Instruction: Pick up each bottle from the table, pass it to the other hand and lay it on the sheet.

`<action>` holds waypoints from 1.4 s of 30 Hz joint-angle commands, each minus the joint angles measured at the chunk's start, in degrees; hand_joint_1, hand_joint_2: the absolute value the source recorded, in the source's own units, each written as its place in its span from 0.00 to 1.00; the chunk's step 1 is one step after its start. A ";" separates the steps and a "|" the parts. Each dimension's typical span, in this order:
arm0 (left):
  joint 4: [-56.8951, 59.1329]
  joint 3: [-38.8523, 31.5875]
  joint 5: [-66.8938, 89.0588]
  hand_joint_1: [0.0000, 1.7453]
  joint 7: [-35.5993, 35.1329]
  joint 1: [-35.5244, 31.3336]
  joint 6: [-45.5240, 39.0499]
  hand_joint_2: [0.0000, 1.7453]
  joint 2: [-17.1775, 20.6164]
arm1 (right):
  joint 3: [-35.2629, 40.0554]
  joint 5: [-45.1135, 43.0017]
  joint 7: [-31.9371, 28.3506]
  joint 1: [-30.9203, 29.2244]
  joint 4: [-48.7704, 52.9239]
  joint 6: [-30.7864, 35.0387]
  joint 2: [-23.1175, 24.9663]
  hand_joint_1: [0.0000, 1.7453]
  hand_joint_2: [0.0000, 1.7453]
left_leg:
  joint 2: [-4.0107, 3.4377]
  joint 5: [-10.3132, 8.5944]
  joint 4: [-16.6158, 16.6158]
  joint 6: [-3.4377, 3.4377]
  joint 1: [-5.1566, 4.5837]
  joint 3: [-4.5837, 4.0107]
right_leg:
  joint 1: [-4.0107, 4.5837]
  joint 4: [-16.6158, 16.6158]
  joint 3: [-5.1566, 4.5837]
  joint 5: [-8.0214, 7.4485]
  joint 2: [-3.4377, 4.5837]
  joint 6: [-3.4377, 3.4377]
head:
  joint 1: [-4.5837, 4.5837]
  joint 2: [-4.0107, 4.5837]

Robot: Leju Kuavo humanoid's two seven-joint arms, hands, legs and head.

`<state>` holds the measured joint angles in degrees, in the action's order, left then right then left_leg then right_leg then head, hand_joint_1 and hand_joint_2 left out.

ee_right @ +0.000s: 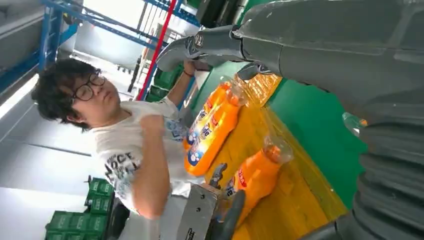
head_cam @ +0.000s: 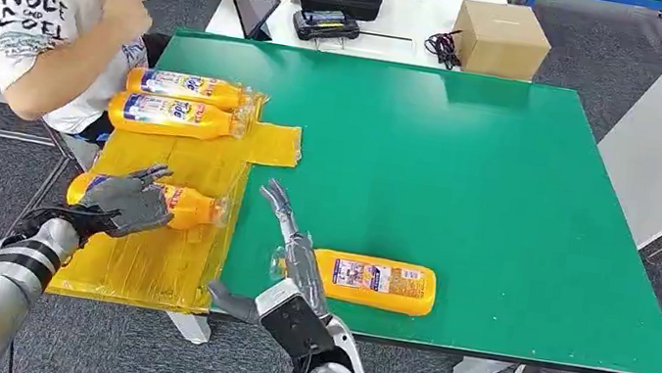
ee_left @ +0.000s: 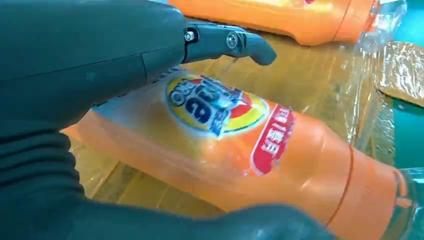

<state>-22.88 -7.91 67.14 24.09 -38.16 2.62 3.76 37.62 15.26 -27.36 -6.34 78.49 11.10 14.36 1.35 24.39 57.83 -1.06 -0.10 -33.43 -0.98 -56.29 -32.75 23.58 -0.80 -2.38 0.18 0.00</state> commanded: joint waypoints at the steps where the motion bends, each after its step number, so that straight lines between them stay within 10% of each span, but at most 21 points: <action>1: 3.47 -0.08 -4.17 0.00 1.38 5.17 5.03 0.00 2.14 | 0.39 -0.61 -0.18 -2.61 -4.89 -0.21 -0.52 0.00 1.00 | -0.51 -0.01 -0.16 0.07 0.02 0.04 | 0.03 0.15 -0.11 -0.16 0.45 0.10 | -0.02 0.00; 11: -1.16 -1.42 -15.93 0.00 7.96 6.13 4.42 0.00 -0.32 | 0.63 -0.98 0.03 -3.15 -6.95 -0.27 -0.21 0.00 1.00 | -0.41 0.00 -0.12 0.07 0.05 0.02 | 0.06 0.14 -0.14 -0.10 0.30 0.07 | 0.00 0.00; 23: -18.23 -6.92 -39.36 0.00 15.91 7.47 -27.93 0.00 -9.26 | 0.69 1.29 0.38 -3.40 -7.45 4.05 -0.37 0.00 1.00 | -0.25 -0.05 0.09 0.02 0.11 -0.75 | 0.12 0.03 -0.84 -0.17 0.12 0.15 | -0.04 0.00; 42: -50.99 0.17 -55.73 0.00 15.91 22.33 -41.61 0.00 -9.06 | -3.86 24.15 20.13 -4.42 1.54 0.47 -18.39 0.00 1.00 | -0.46 -0.02 0.12 -0.02 0.00 -1.21 | 0.03 0.05 -1.34 -0.19 0.30 0.03 | -0.04 0.00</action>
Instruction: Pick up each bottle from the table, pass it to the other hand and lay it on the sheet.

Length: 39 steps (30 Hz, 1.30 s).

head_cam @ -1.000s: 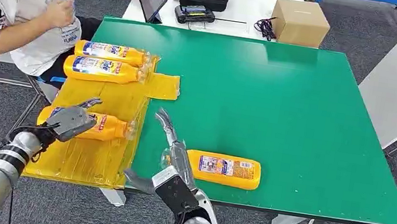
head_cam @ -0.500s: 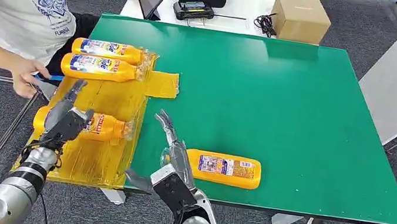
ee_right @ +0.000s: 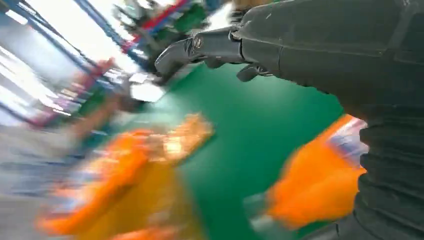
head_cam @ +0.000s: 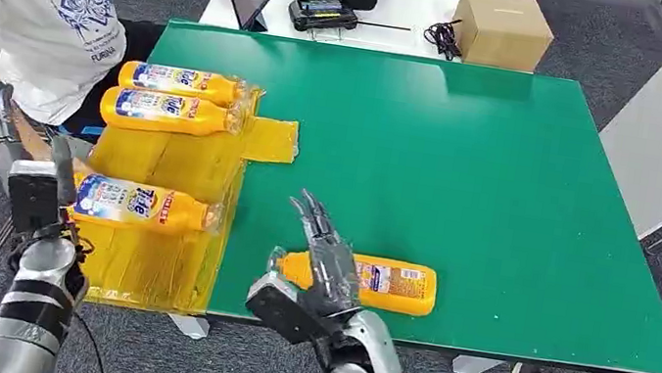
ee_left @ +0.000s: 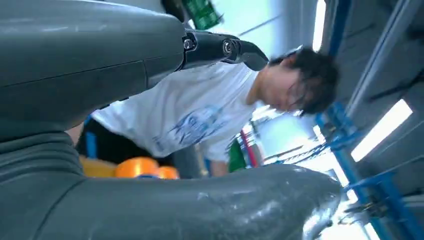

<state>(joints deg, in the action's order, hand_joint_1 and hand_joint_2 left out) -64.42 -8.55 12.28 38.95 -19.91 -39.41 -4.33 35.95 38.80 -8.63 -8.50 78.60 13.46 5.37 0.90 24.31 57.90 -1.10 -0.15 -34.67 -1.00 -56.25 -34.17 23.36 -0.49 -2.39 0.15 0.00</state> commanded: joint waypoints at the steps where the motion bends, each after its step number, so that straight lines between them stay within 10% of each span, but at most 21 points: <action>1: -9.38 0.90 -0.80 0.00 1.05 4.08 0.25 0.00 -1.12 | -2.23 0.50 1.86 -2.30 1.17 -2.29 -9.05 0.00 1.00 | -0.04 0.04 0.04 0.02 0.01 -0.03 | 0.03 0.01 0.01 0.01 0.02 0.04 | 0.00 0.00; 2: -8.69 1.01 -0.85 0.00 1.05 4.23 0.52 1.00 -1.14 | -1.65 1.40 5.09 -2.79 0.57 -5.44 -10.26 0.00 1.00 | -0.09 0.09 0.05 0.05 0.05 0.06 | 0.07 0.03 0.10 0.04 0.06 0.08 | 0.00 0.00; 13: -4.88 0.42 2.07 0.00 1.05 8.17 6.59 1.00 -5.18 | -3.48 -1.13 9.50 -3.14 0.10 -14.04 -21.89 0.00 1.00 | 0.01 0.09 0.02 0.00 -0.06 0.10 | 0.01 0.04 0.17 0.06 -0.05 0.03 | 0.00 0.00; 39: 1.48 5.58 2.65 0.00 0.39 4.10 10.84 1.00 -6.60 | 6.92 -6.74 11.25 -13.08 -9.74 -22.29 -24.96 0.00 1.00 | -0.14 0.10 0.03 0.03 -0.06 0.14 | -0.04 0.06 0.16 -0.03 0.09 0.04 | 0.02 0.00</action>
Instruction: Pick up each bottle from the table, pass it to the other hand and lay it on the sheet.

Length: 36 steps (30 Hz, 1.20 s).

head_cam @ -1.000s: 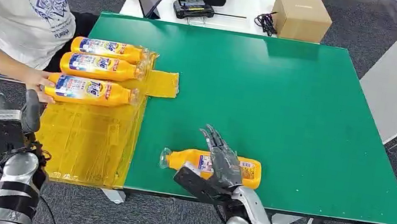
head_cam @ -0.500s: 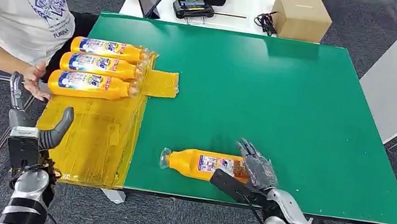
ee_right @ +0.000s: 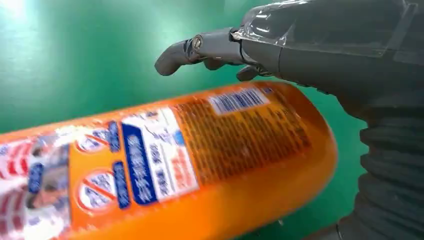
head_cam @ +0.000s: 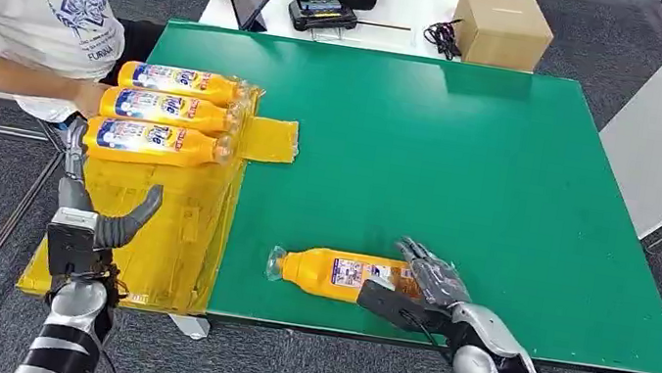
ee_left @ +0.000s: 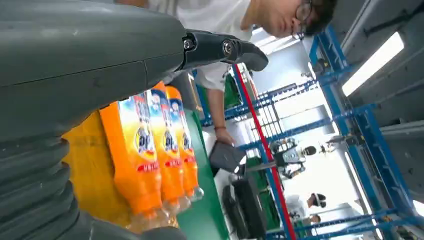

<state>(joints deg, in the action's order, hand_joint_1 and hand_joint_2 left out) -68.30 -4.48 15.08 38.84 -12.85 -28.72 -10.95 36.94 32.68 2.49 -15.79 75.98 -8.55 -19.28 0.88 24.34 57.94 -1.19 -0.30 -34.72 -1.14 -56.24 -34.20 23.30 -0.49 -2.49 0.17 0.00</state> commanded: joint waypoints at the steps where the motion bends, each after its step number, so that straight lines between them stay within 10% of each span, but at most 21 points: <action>1: 5.36 1.52 -0.15 0.00 0.50 -2.96 0.15 1.00 0.02 | 5.94 -0.62 0.13 -5.79 -7.12 -0.29 -0.31 0.00 1.00 | -0.06 0.05 -0.01 0.08 0.07 0.14 | 0.08 0.04 0.15 0.02 0.04 0.11 | 0.00 0.00; 30: 11.26 4.98 -3.70 0.00 -0.27 -7.52 2.60 1.00 -2.02 | 25.27 -8.62 0.30 -26.00 -26.63 -9.06 9.87 0.00 1.00 | -0.17 0.03 0.07 0.04 0.10 0.10 | 0.10 -0.04 0.11 -0.02 0.16 0.08 | 0.00 0.00; 31: 11.67 5.17 -3.72 0.00 -0.19 -7.76 2.38 1.00 -2.09 | 25.89 -9.42 0.27 -26.31 -26.72 -9.20 9.75 0.06 1.00 | -0.11 0.00 0.05 0.03 0.06 0.08 | 0.06 -0.04 0.09 -0.01 0.09 0.06 | 0.00 0.00; 32: 11.74 5.34 -3.92 0.00 -0.15 -7.81 2.53 1.00 -2.07 | 26.36 -9.65 0.34 -26.40 -26.68 -9.31 9.53 0.78 1.00 | -0.09 -0.01 0.04 0.02 0.05 0.06 | 0.05 -0.04 0.06 -0.02 0.08 0.05 | 0.00 0.00; 33: 11.84 5.65 -4.04 0.00 -0.06 -7.93 2.62 1.00 -2.06 | 27.45 -11.00 0.10 -27.05 -26.47 -10.68 8.89 0.96 1.00 | -0.09 0.02 0.06 0.04 0.09 0.12 | 0.10 -0.03 0.14 0.00 0.07 0.08 | 0.02 0.00; 36: 11.83 5.74 -4.14 0.00 -0.03 -7.95 2.56 1.00 -2.07 | 28.21 -11.09 0.13 -27.65 -25.91 -11.09 8.26 0.99 1.00 | -0.09 0.03 0.09 0.02 0.07 0.07 | 0.08 -0.04 0.11 0.00 0.08 0.06 | 0.00 0.00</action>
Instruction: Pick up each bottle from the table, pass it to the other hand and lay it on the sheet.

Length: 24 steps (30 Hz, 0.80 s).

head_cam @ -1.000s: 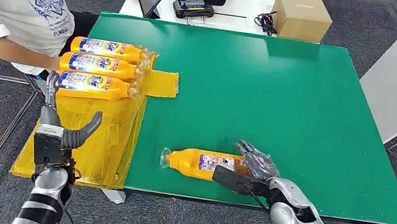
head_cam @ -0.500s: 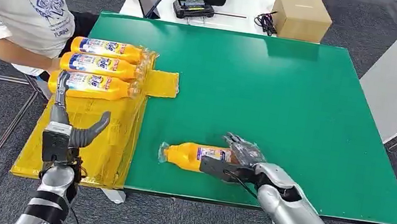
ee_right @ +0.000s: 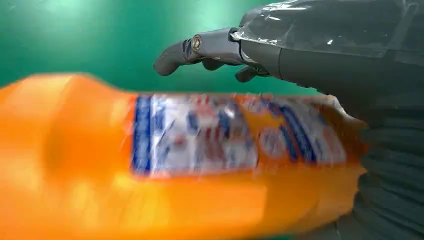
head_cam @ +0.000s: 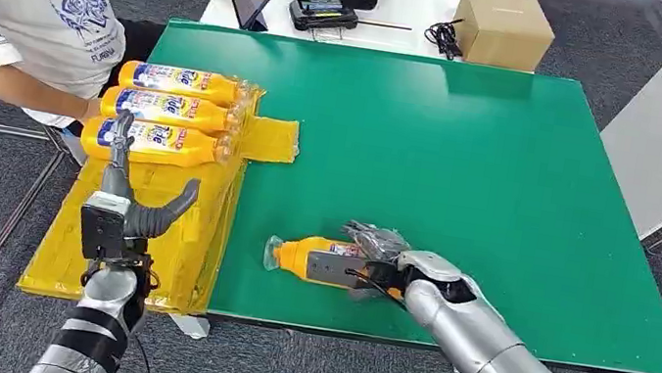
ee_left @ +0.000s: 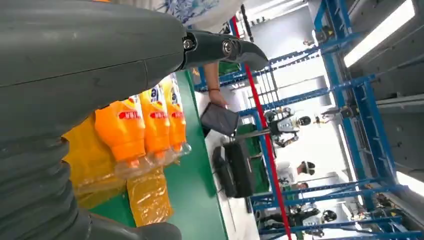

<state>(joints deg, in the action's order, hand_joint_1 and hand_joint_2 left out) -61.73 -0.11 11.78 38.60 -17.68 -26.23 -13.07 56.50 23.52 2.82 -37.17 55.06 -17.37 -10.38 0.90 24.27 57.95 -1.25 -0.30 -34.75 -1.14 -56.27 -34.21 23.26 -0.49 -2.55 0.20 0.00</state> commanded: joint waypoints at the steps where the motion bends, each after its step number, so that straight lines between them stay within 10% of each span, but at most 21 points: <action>1: 5.29 1.66 -0.63 0.00 0.28 -3.13 0.13 1.00 0.17 | 8.92 -3.02 -0.44 -6.37 -4.56 -3.11 -0.97 1.00 1.00 | -0.14 0.11 0.08 0.09 0.07 0.12 | 0.08 -0.02 0.12 0.05 0.10 0.12 | -0.02 0.00; 12: 6.75 1.79 -0.92 0.00 0.12 -3.27 -0.60 1.00 0.41 | 12.28 -6.14 0.40 -6.64 -2.73 -0.05 -2.64 1.00 1.00 | -0.03 0.05 0.03 0.08 0.04 0.11 | 0.05 0.00 0.11 0.04 0.00 0.09 | -0.02 0.00; 17: -1.61 -0.48 -0.57 0.00 -1.33 2.48 -0.76 1.00 0.14 | -11.41 4.74 -0.52 16.92 12.29 31.79 3.83 1.00 1.00 | 0.01 0.11 -0.15 0.13 0.19 0.38 | 0.20 0.28 0.43 0.07 -0.05 0.15 | -0.02 0.00; 22: -2.82 -0.97 0.12 0.00 -2.01 3.34 0.30 1.00 -0.02 | -16.84 10.32 1.03 20.44 17.04 27.08 5.67 1.00 1.00 | -0.12 0.22 0.02 0.09 0.09 0.07 | 0.10 0.01 0.08 0.11 0.12 0.10 | 0.00 0.00; 24: -4.26 -1.58 -0.38 0.00 -2.68 4.35 0.85 1.00 -0.32 | -26.70 14.48 -4.41 26.39 22.68 38.89 10.69 1.00 1.00 | -0.08 0.23 0.04 0.10 0.11 0.04 | 0.12 -0.01 0.03 0.13 0.05 0.12 | 0.00 0.00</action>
<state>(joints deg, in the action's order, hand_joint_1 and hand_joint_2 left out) -63.34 0.79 11.63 37.18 -14.63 -26.49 -13.18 49.91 32.28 3.78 -22.52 65.45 11.74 -7.63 0.92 24.38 57.96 -1.27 -0.29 -34.92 -1.12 -56.26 -34.39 23.30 -0.48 -2.57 0.20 0.00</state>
